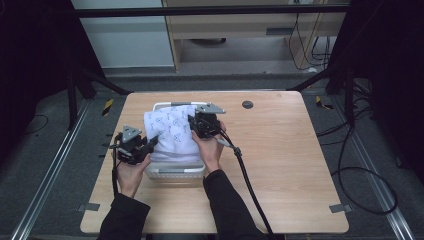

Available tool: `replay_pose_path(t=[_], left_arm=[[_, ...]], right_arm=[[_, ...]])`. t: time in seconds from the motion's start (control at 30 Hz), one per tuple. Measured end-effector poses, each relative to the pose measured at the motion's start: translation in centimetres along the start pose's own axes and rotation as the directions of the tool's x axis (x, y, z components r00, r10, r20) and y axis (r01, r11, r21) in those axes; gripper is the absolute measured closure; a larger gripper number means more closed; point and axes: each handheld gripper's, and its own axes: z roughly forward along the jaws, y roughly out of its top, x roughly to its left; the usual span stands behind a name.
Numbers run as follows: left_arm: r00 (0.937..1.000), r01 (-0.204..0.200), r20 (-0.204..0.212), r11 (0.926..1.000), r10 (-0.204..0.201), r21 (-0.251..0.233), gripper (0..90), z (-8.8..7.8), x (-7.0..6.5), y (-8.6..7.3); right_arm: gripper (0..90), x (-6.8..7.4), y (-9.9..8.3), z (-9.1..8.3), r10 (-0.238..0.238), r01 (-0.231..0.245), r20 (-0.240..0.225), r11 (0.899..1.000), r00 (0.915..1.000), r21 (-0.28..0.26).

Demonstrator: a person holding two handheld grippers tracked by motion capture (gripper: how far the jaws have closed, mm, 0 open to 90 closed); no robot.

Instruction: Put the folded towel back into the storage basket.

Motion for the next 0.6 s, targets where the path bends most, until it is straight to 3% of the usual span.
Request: replay_pose_path(t=[0.6], left_arm=[[0.9994,-0.026,-0.018,0.9949,0.028,0.098,72.8,2.4,-0.6,-1.5]], right_arm=[[75.2,-1.1,-2.4,1.7,-0.001,0.000,0.013,0.996,0.9999,0.088]])
